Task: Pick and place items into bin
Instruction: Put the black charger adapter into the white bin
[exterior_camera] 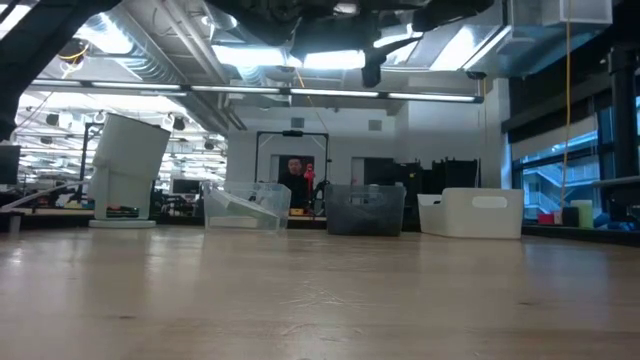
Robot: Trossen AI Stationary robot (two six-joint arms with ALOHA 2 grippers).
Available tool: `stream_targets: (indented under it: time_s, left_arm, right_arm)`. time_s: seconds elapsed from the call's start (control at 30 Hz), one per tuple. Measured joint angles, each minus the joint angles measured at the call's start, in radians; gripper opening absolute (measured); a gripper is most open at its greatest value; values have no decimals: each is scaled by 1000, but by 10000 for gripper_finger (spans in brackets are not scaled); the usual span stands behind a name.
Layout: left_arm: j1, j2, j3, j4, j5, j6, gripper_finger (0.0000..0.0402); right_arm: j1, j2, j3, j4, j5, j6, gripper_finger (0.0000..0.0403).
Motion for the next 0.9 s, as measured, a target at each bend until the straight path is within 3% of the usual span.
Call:
stream_targets:
  time_s: [0.17, 0.33, 0.47, 0.67, 0.9]
  left_arm:
    - [49, 0, 0, 0, 20, 0, 196]
    - [98, 0, 0, -1, 112, 0, 195]
    - [147, 0, 0, -43, 132, 24, 191]
    - [207, 0, -1, -359, -32, 219, 185]
    - [176, -2, -1, -638, -347, 574, 185]
  right_arm:
    - [1, 0, 0, -8, 52, -1, 272]
    - [1, 0, 0, -28, 103, 5, 272]
    - [-1, 0, 0, -63, 137, 81, 272]
    - [-85, 0, 0, -168, 135, 297, 273]
    - [-291, 0, 0, -267, -104, 494, 273]
